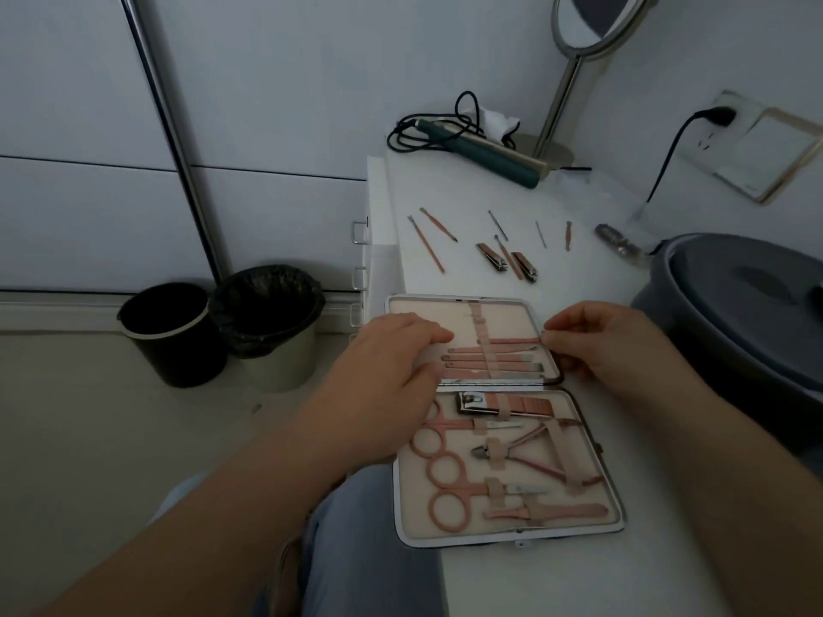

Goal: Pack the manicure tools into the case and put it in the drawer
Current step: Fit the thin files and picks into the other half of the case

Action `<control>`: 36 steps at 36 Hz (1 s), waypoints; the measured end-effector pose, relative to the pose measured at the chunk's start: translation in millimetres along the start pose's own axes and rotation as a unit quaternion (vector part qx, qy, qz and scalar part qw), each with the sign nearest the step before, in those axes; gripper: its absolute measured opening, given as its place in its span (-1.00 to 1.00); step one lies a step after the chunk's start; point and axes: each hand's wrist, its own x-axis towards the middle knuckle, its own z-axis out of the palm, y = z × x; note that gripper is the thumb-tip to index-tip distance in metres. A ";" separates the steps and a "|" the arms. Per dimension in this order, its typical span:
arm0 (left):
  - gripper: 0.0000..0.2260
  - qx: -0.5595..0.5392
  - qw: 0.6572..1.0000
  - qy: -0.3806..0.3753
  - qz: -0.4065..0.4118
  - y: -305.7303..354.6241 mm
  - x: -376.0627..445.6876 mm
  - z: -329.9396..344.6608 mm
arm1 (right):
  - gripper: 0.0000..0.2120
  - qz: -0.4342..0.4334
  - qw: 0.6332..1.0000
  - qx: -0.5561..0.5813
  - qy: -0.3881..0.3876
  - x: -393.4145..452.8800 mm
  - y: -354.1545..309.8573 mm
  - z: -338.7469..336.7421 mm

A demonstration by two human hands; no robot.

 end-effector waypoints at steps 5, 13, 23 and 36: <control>-0.72 0.000 1.000 0.001 0.002 -0.8 -0.1 0.4 | -0.85 -0.088 0.982 -0.164 0.028 -3.8 1.9 -0.9; -0.74 0.007 1.000 -0.001 0.003 -1.4 1.1 0.5 | -0.77 -0.132 0.958 -0.253 -0.004 -0.5 -2.7 -0.8; -0.74 -0.006 1.000 0.004 0.007 -3.5 0.9 1.8 | -0.80 -0.143 0.948 -0.283 -0.036 6.6 -0.5 -0.4; -0.73 -0.008 1.000 0.003 0.006 -2.0 1.1 0.8 | -0.90 -0.177 0.939 -0.291 -0.042 4.1 -10.9 4.9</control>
